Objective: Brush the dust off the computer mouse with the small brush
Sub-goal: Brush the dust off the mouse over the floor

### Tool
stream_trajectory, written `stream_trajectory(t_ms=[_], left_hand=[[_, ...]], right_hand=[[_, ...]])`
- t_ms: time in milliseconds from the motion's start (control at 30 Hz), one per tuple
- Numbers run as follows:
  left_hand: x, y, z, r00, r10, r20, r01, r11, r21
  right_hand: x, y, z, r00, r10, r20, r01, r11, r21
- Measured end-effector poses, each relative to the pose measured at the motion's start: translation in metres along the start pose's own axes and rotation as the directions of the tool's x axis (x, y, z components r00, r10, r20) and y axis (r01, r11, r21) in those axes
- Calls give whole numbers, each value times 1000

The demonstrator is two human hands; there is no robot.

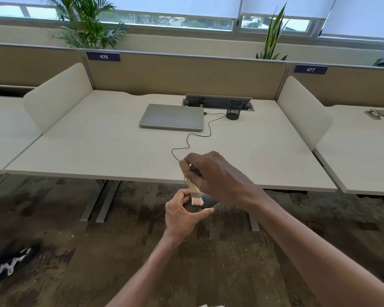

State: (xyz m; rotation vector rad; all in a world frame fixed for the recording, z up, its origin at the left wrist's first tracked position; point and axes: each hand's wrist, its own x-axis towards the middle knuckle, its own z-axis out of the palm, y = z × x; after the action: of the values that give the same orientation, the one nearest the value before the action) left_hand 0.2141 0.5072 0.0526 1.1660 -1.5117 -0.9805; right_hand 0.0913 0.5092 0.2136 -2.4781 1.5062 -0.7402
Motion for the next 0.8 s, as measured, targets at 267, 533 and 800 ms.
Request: stream_trajectory(t_ms=[267, 533, 800], left_hand=[[3, 0, -3, 999, 32, 8, -32, 999, -9], [11, -1, -8, 999, 45, 26, -47, 997, 54], [12, 2, -10, 998, 52, 33, -54, 998, 44]], right_hand=[[22, -5, -1, 995, -99, -15, 98, 992, -81], [23, -6, 4, 993, -85, 84, 89, 995, -45], [24, -6, 3, 989, -121, 85, 122, 993, -3]])
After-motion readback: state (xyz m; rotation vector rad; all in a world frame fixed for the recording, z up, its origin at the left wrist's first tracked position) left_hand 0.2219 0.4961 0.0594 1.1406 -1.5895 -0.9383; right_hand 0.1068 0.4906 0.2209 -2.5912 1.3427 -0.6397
